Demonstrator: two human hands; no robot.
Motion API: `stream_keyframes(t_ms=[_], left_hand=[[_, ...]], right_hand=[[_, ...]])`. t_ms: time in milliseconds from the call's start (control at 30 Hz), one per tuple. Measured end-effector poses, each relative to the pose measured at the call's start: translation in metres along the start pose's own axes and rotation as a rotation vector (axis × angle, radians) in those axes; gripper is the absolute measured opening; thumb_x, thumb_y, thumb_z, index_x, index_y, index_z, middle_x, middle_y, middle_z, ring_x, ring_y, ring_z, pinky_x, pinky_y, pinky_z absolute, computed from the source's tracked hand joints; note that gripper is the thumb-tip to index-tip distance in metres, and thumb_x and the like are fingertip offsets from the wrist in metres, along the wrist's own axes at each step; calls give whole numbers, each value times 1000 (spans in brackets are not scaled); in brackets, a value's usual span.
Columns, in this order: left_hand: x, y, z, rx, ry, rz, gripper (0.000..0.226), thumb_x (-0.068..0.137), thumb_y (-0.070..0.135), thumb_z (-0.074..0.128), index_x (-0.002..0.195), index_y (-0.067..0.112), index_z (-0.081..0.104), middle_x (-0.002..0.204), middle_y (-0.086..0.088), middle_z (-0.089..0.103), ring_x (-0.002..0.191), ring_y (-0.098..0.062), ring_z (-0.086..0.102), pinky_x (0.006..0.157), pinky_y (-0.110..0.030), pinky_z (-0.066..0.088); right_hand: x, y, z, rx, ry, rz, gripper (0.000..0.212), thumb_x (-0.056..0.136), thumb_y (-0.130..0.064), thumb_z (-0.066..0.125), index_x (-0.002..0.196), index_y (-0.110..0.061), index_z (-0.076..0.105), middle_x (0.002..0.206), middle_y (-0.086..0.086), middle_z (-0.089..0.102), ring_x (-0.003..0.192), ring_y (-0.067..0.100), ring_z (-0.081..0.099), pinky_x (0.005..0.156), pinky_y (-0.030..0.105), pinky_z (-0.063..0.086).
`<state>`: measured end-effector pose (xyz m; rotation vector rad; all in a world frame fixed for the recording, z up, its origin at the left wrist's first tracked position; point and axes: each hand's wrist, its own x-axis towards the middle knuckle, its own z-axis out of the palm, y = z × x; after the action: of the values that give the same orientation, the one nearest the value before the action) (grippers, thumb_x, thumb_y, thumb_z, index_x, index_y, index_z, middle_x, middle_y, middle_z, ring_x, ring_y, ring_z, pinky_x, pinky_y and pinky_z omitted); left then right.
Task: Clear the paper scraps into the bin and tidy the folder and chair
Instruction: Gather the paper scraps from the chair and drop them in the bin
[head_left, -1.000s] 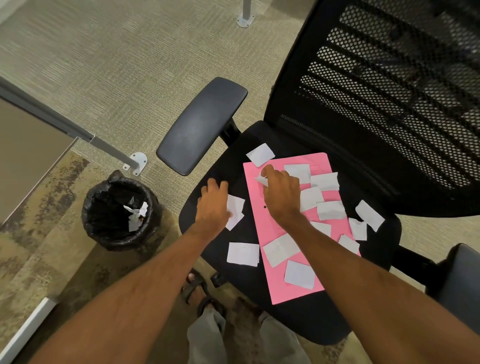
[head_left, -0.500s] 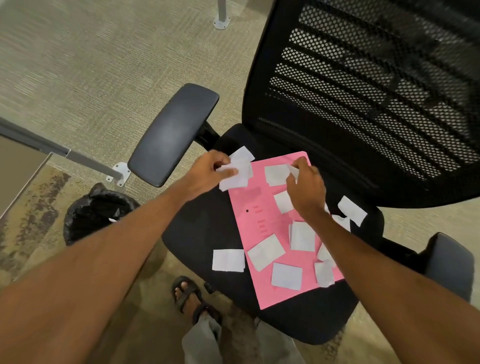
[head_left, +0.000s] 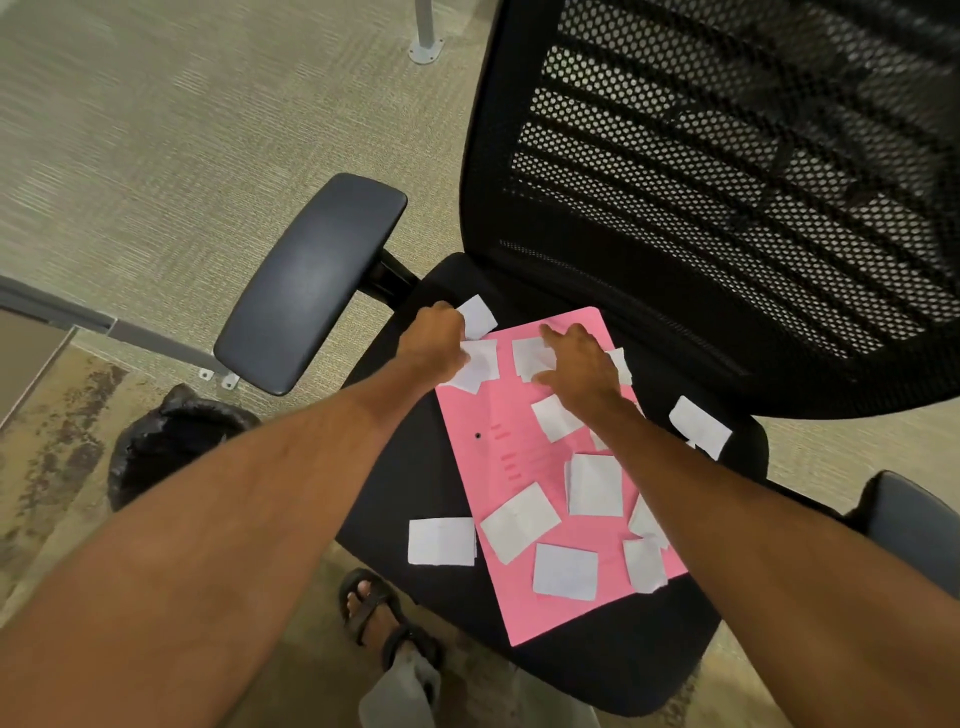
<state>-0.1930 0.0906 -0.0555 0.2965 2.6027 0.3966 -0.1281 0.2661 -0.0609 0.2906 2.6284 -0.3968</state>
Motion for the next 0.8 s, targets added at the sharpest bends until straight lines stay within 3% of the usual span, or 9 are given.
stream_keyframes(t_ms=[133,200,300,400,567,733,800], left_hand=[[-4,3,2,-89,89,-46,21,81,5,72,100,-1,66,107,-12,61,93,-31,63,80,-41,56],[-6,3,3,-119,139,-59,9,80,5,71,87,1,67,89,-9,62,79,-27,63,73,-39,56],[-12,-2,5,-282,198,-97,13,75,3,65,65,7,59,65,-6,52,57,-20,51,54,-30,43],[-27,-8,8,-493,261,-124,8,77,6,67,70,1,67,62,-5,59,48,-11,47,41,-13,35],[-47,-21,20,-642,279,-147,9,81,11,73,85,3,69,74,0,62,56,-1,51,44,-1,37],[-63,-32,30,-764,289,-129,17,82,12,74,96,5,68,90,-5,67,81,-14,63,47,-6,42],[-68,-39,32,-812,321,-130,28,81,11,75,108,10,66,97,-4,67,82,-11,63,51,-4,45]], right_hand=[[4,-2,6,-39,10,15,57,84,-20,71,136,-15,47,124,15,49,115,31,52,90,41,48],[5,-2,9,-35,38,16,54,83,-17,72,132,-13,49,122,15,50,113,32,53,87,41,50],[6,-5,12,-47,63,10,53,80,-16,75,127,-13,50,119,15,51,109,31,55,83,40,50],[9,-6,12,-36,39,5,64,79,-15,76,134,-16,42,122,15,47,110,32,53,83,42,50],[13,-8,12,-19,-1,-4,59,78,-12,75,130,-17,46,120,16,46,109,33,52,84,43,49],[15,-18,5,-96,-11,-3,54,76,-11,77,123,-17,51,129,17,38,107,34,54,83,43,50],[13,-24,3,-120,47,-34,45,79,-9,75,119,-14,57,128,16,38,106,33,54,83,42,50]])
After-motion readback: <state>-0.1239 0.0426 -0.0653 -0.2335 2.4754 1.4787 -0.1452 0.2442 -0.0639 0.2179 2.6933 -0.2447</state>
